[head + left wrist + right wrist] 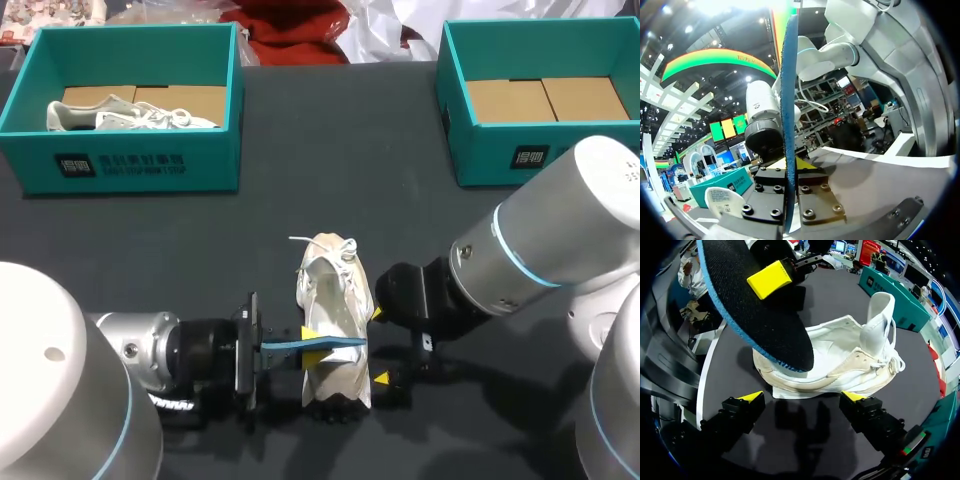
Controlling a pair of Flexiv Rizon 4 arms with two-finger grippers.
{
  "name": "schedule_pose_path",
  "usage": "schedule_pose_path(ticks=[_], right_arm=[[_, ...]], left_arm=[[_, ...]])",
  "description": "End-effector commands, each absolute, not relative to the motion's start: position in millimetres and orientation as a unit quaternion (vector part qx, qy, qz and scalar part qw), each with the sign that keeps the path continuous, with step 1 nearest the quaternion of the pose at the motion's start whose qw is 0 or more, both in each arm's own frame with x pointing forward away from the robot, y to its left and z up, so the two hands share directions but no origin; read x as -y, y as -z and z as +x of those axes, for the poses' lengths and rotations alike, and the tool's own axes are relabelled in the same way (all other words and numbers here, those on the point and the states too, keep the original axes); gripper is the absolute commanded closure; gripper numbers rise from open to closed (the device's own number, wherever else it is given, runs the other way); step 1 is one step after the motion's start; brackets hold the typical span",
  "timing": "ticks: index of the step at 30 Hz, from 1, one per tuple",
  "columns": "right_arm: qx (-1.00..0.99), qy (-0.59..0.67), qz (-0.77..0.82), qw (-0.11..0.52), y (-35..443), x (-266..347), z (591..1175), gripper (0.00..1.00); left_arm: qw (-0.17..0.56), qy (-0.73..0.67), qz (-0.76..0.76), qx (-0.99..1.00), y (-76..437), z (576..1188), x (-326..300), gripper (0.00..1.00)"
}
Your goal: Take the shoe out of the shoebox, open the shoe tongue, remove and reinsert the insole, then place the shoe into the shoebox
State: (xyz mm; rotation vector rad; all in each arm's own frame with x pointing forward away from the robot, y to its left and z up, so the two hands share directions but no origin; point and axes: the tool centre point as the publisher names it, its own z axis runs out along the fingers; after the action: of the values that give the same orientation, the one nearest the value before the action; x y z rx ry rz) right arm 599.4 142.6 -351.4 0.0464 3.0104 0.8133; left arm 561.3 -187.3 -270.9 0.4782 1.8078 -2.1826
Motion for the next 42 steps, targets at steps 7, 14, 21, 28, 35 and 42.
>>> schedule_pose_path(ticks=[7,14,21,28,35,42], right_arm=[[-0.965,-0.262,0.016,0.013,352,-142,598,0.0],[-0.965,-0.262,0.016,0.013,352,-142,598,0.0],[-0.965,-0.262,0.016,0.013,352,-142,598,0.0],[-0.965,-0.262,0.016,0.013,352,-142,598,0.0],[-0.965,-0.262,0.016,0.013,352,-142,598,0.0],[-0.965,-0.262,0.016,0.013,352,-142,598,0.0]], left_arm=[[0.143,0.741,0.15,-0.638,279,569,189,1.0],[0.143,0.735,0.136,-0.648,290,579,189,1.0],[0.144,0.732,0.132,-0.653,300,586,190,1.0],[0.169,0.708,0.159,-0.667,311,584,190,1.0],[0.191,0.688,0.148,-0.684,321,592,189,1.0],[0.191,0.665,0.113,-0.713,334,606,190,1.0]])
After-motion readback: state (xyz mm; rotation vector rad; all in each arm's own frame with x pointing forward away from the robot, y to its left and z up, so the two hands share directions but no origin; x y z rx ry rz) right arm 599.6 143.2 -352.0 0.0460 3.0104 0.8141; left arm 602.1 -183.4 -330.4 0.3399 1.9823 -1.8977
